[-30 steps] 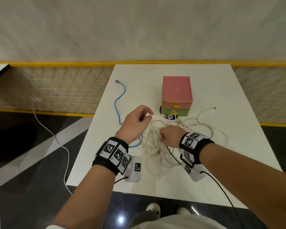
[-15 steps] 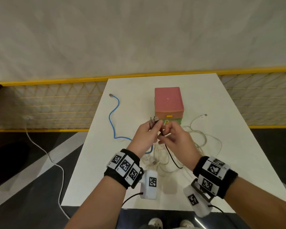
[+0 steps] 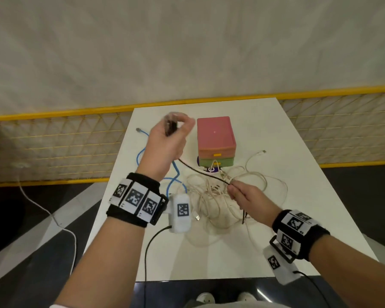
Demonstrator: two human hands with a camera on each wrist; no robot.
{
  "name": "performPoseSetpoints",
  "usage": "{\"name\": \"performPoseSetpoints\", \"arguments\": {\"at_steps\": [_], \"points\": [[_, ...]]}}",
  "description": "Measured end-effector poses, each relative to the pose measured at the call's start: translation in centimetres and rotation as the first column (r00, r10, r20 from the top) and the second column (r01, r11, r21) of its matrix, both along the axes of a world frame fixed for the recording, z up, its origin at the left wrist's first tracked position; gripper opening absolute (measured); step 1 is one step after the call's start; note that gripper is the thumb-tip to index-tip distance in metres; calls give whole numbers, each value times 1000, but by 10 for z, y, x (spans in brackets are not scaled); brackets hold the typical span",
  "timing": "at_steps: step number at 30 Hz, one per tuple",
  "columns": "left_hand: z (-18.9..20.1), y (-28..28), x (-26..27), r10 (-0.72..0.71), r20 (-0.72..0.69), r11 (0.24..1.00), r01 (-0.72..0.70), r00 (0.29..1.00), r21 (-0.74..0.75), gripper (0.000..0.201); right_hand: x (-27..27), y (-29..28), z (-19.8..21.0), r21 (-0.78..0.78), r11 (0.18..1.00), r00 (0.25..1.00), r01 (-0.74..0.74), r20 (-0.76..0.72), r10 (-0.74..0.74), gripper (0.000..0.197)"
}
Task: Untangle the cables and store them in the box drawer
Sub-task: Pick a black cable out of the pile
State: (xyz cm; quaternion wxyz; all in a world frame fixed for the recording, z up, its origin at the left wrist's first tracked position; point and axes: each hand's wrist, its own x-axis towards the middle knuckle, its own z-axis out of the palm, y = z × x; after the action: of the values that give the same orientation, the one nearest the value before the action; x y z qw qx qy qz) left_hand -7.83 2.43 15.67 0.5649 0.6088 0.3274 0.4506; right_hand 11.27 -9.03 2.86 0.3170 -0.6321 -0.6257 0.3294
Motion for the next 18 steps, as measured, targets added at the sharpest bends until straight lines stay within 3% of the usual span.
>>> {"name": "performPoseSetpoints", "arguments": {"at_steps": [1,2,4,6,7,9,11,13,17,18], "points": [[-4,-4,2,-25,-173,996,39,985,80,6,1,2,7,22,1000,1000,11,-4,-11,30],[-11,-10,6,-58,-346,983,114,936,143,13,0,4,16,50,999,1000,17,-9,-17,30],[-31,-18,14,-164,-622,943,308,765,130,28,-2,10,33,116,993,1000,21,-24,-18,28],[-46,-28,19,-245,-738,909,415,629,52,26,-5,15,47,176,984,998,16,-66,-5,25],[-49,-29,19,-249,-737,906,419,629,52,26,-5,17,51,194,981,997,13,-82,3,25],[-40,-25,17,-161,-644,951,292,748,101,29,-1,18,51,185,983,996,3,-89,14,25],[-22,-13,7,125,-489,979,-28,863,200,34,7,14,42,116,993,998,-21,-53,27,28],[-11,9,-11,377,-352,921,-309,857,236,35,16,7,28,64,997,999,-35,16,34,29],[-23,19,-25,402,-450,905,-273,797,325,18,17,3,24,47,998,991,-35,129,29,28],[-28,13,-22,388,-461,906,-239,798,350,26,14,4,27,52,998,992,-44,121,38,26]]}}
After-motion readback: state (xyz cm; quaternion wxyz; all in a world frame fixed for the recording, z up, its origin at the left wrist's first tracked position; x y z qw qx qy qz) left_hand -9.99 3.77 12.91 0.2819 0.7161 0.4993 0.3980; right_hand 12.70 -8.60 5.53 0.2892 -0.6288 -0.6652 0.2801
